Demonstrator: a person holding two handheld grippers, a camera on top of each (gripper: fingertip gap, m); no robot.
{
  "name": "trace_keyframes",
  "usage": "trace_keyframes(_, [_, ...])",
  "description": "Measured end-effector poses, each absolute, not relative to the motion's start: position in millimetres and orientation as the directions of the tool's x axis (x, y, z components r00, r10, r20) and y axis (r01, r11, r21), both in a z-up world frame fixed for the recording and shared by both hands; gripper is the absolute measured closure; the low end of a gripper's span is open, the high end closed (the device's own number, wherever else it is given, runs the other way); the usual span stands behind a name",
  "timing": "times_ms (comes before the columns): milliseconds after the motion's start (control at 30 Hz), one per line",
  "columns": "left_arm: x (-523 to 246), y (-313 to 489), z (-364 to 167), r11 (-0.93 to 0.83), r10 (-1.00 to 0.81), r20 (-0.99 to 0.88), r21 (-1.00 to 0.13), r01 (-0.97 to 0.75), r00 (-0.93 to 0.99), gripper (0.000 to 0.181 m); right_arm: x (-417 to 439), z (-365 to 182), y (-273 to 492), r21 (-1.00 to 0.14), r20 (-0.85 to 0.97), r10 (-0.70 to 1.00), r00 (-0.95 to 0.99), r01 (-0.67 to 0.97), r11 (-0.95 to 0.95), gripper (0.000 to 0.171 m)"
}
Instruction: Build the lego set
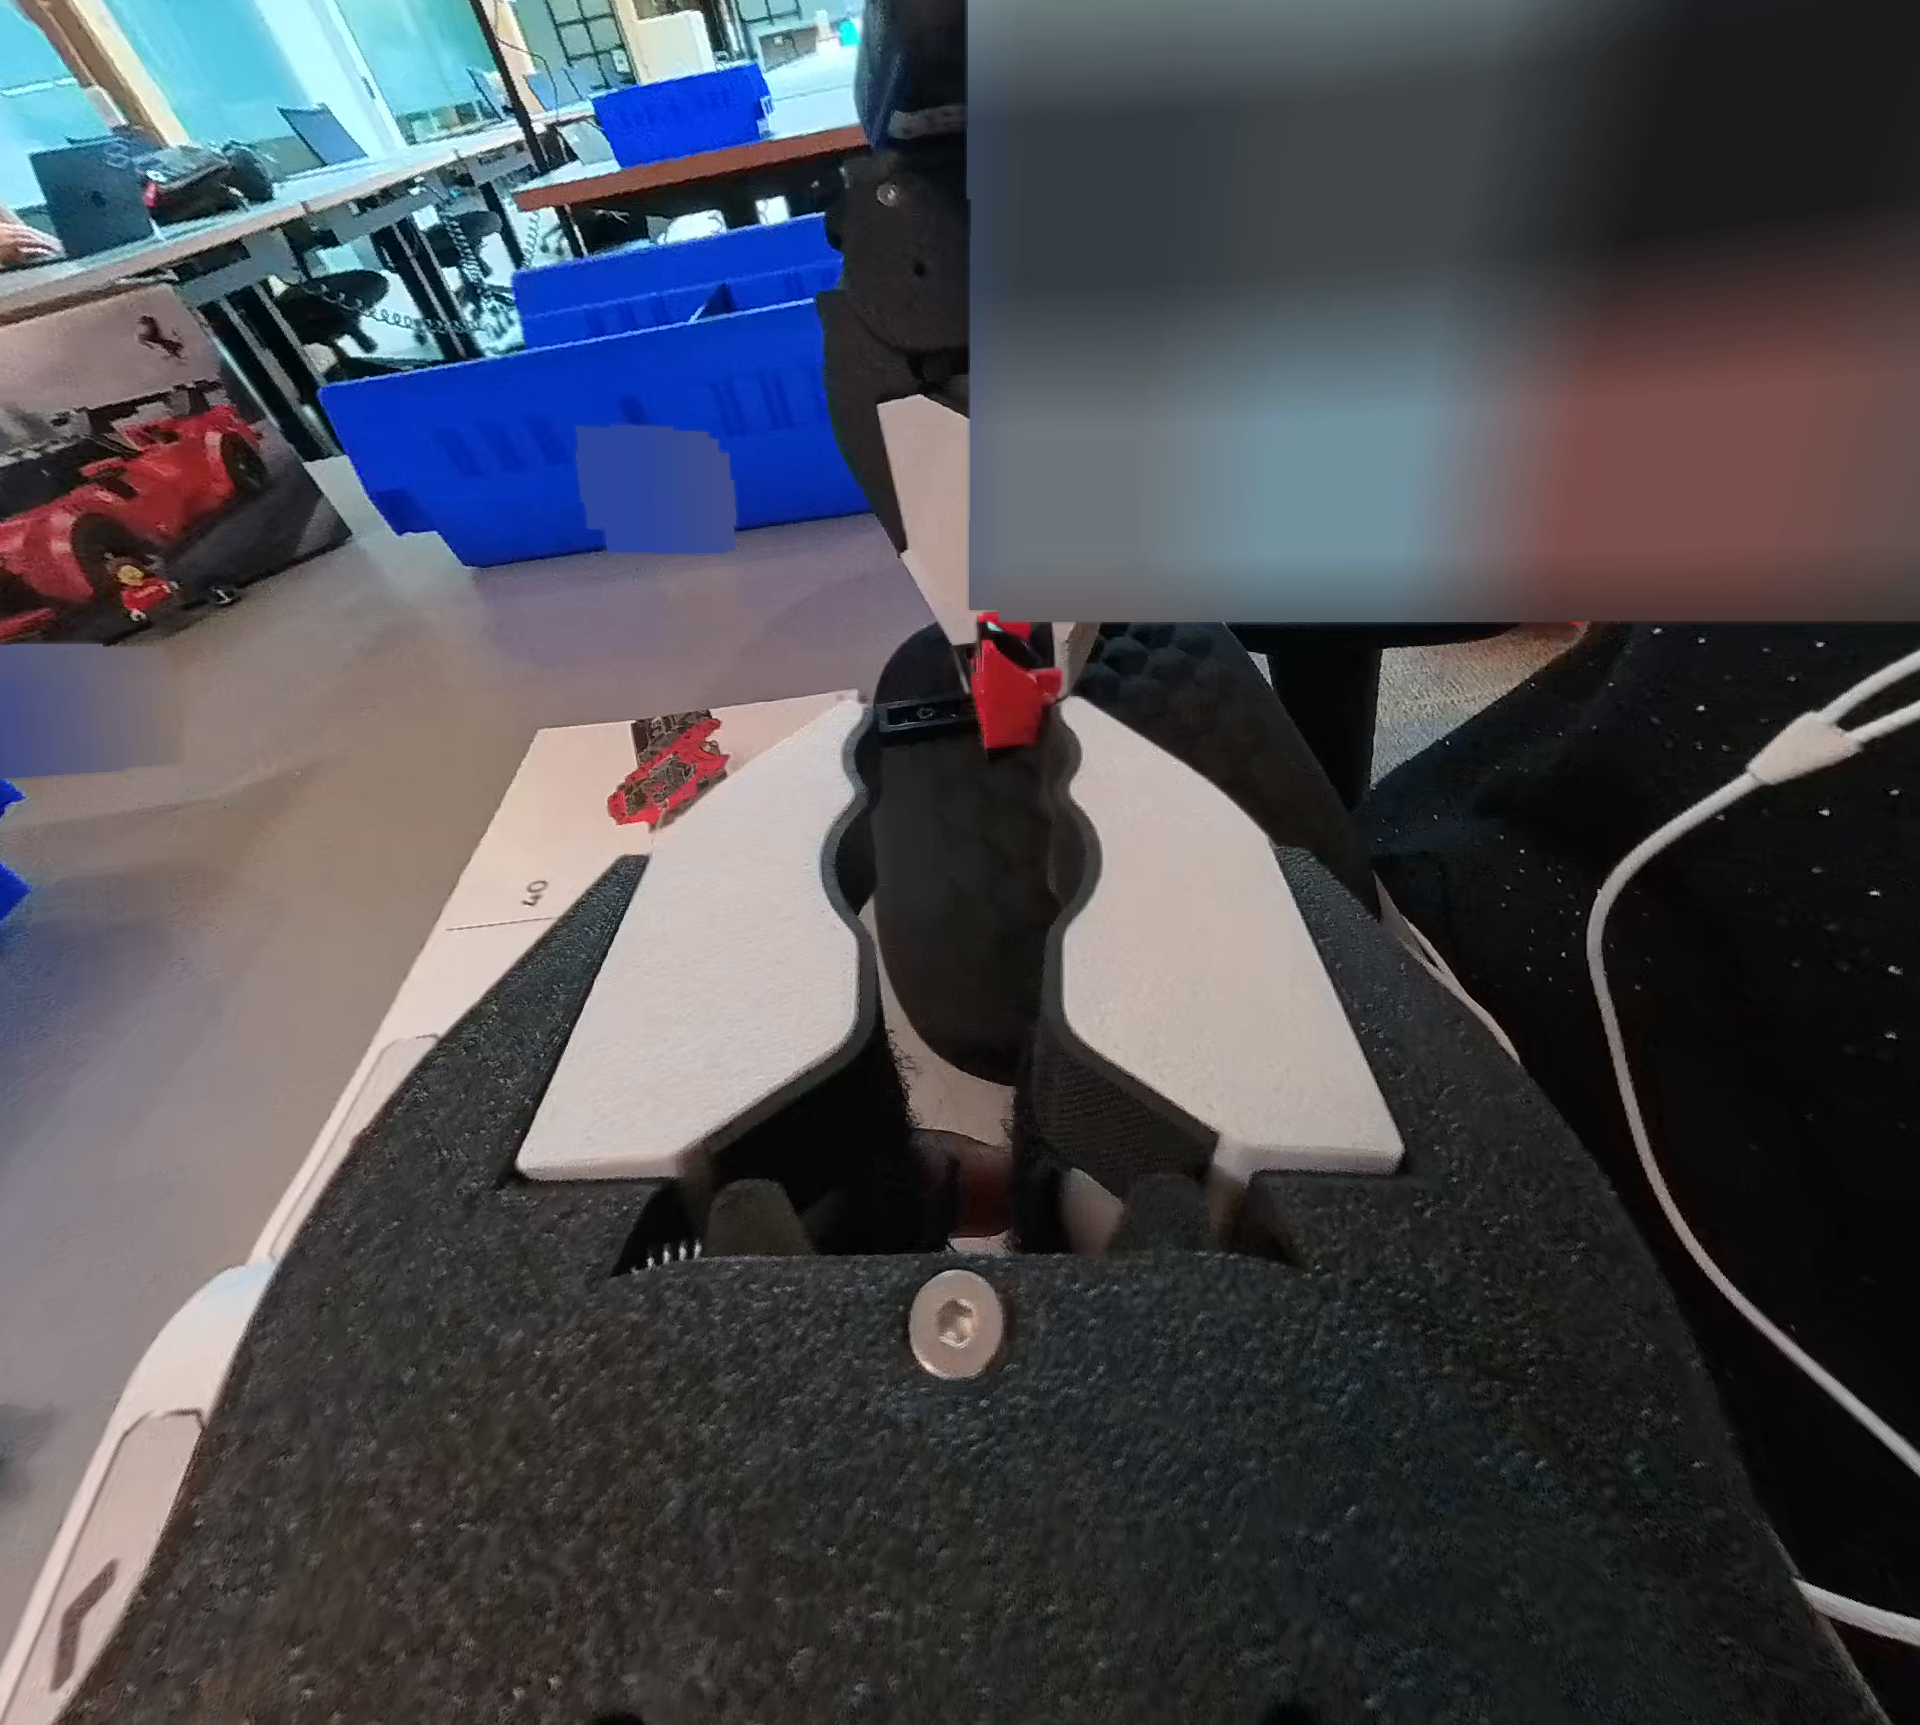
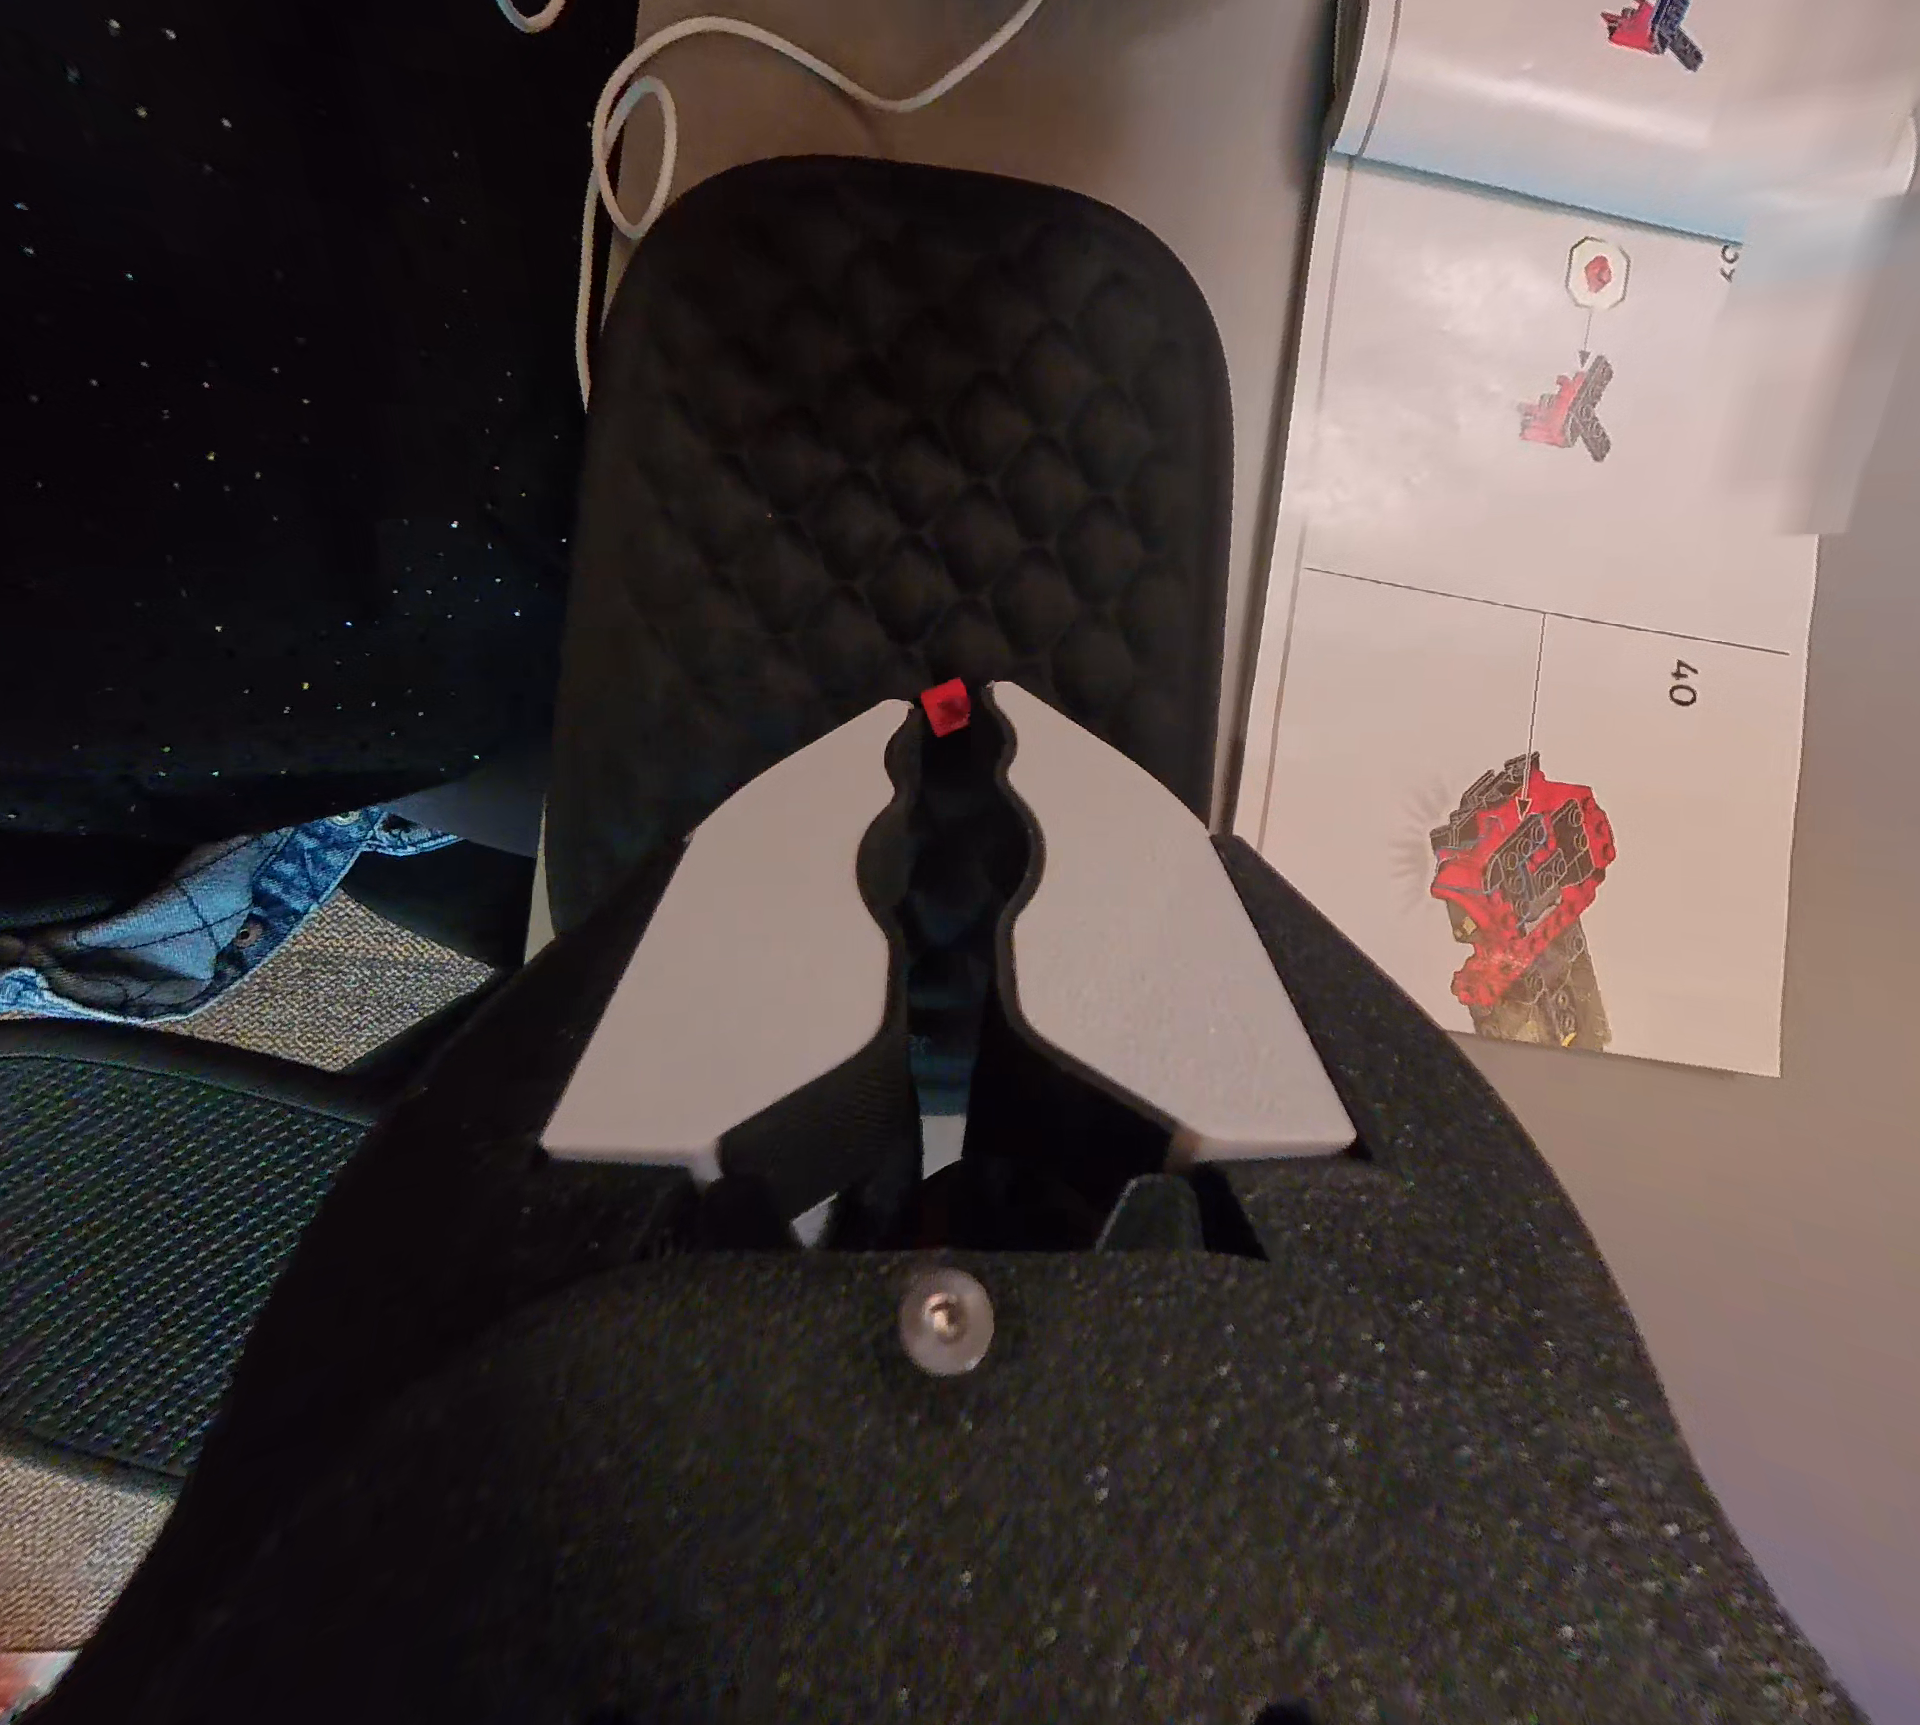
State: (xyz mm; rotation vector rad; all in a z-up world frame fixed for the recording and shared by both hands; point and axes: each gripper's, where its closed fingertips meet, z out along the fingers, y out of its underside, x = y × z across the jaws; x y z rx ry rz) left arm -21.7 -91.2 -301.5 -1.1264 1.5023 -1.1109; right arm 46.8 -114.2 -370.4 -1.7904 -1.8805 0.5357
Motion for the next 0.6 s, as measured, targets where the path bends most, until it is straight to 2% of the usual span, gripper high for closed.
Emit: trace_keyframes(600, [-22.1, -86.3, -304.2, 0.18, -0.978, -0.16, -0.971, -0.159, -0.131, 0.152, 47.6, -369.4, -112.2, -0.532, 0.068, 0.995, -0.078, 0.841, 0.102, 0.159])
